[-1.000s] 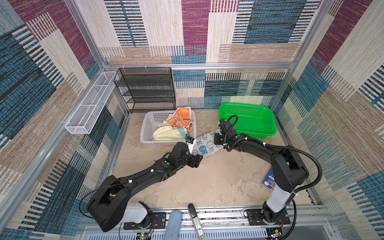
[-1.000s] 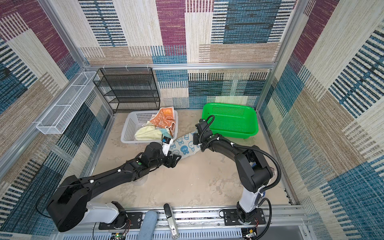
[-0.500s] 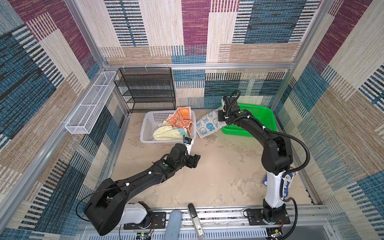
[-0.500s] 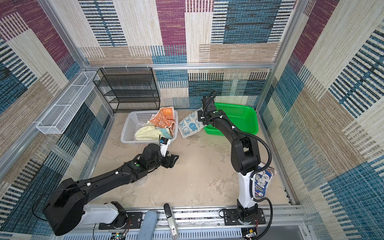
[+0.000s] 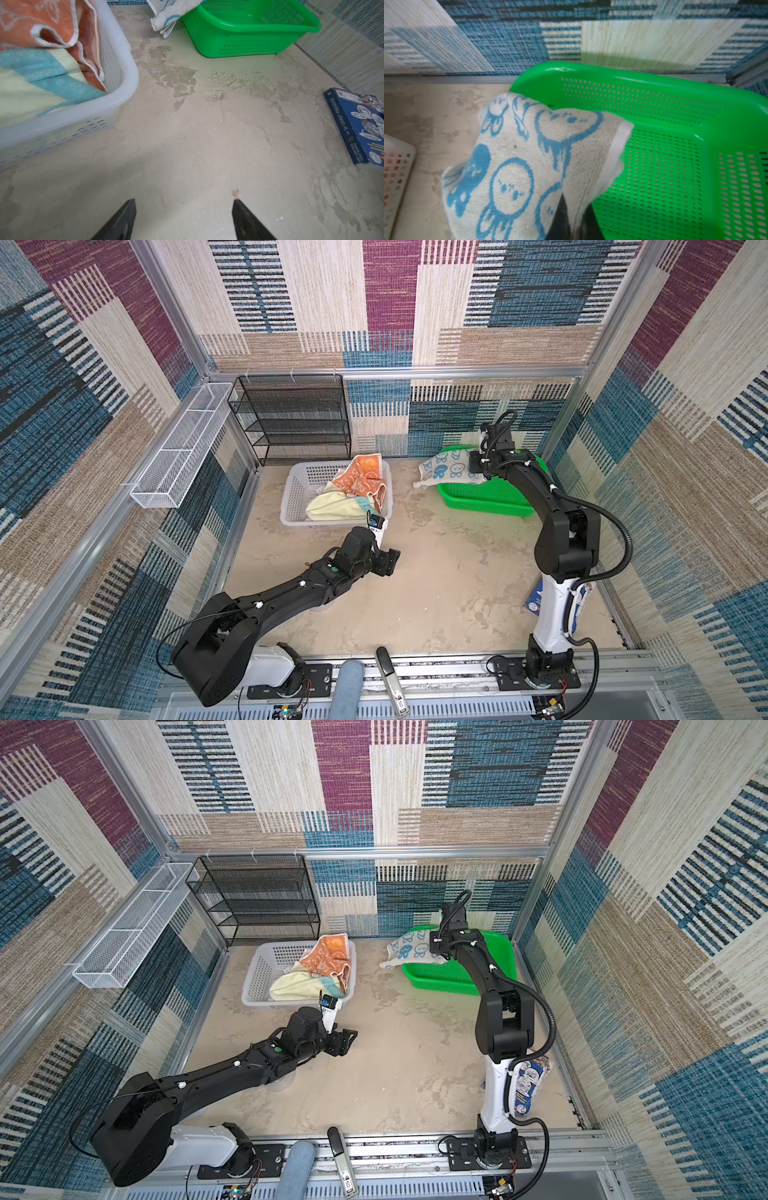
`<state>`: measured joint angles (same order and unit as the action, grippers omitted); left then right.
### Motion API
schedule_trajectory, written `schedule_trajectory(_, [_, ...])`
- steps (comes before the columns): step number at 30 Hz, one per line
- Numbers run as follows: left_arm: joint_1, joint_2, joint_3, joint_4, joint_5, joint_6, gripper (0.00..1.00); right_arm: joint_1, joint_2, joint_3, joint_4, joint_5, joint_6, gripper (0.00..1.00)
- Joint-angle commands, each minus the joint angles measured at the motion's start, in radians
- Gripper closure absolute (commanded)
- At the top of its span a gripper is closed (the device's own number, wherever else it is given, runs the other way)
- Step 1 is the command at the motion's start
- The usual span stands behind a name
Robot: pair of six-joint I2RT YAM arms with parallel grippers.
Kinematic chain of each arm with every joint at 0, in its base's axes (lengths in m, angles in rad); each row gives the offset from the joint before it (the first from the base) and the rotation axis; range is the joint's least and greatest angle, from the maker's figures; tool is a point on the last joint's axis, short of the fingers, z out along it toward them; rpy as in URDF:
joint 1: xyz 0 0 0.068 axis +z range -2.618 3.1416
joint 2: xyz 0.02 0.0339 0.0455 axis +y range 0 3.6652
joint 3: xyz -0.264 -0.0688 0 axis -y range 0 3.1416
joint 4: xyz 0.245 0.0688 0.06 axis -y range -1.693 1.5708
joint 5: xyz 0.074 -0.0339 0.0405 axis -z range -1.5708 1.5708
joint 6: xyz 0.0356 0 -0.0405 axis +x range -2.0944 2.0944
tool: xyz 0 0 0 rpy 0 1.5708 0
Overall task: Fold and stack the towels
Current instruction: 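Lower the bunny towel into the green basket and open the right gripper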
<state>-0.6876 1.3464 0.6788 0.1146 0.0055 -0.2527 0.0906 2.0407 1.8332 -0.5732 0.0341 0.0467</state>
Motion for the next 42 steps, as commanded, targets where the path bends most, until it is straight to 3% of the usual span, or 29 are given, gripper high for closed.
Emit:
schedule_trajectory(1, [0.0,-0.001,0.01,-0.013,-0.012,0.023,0.23,-0.048,-0.036,-0.058,0.056,-0.019,-0.02,1.0])
schedule_trajectory(11, [0.0,-0.003,0.024,-0.018,-0.016,0.017,0.23,-0.173,-0.048,-0.262,0.181,0.004,-0.023,1.0])
schedule_trajectory(16, [0.0,-0.001,0.032,-0.026,-0.018,0.015,0.23,-0.196,0.001,-0.273,0.202,0.046,-0.015,1.0])
schedule_trajectory(18, [0.0,-0.001,0.036,-0.029,-0.021,0.015,0.23,-0.196,0.011,-0.267,0.206,0.074,-0.004,0.85])
schedule_trajectory(22, [0.0,0.005,0.054,-0.05,-0.031,0.021,0.23,-0.197,0.001,-0.251,0.213,0.127,0.021,0.4])
schedule_trajectory(27, [0.001,0.03,0.106,-0.108,-0.061,0.024,0.2,-0.197,-0.073,-0.265,0.235,0.118,0.042,0.02])
schedule_trajectory(31, [0.003,0.055,0.139,-0.116,-0.094,-0.007,0.01,-0.191,-0.166,-0.328,0.281,0.019,0.041,0.0])
schedule_trajectory(37, [0.036,0.096,0.261,-0.205,-0.185,-0.054,0.01,-0.114,-0.317,-0.473,0.358,-0.063,0.039,0.0])
schedule_trajectory(42, [0.109,0.158,0.416,-0.327,-0.189,-0.035,0.02,-0.018,-0.477,-0.655,0.488,-0.136,0.056,0.0])
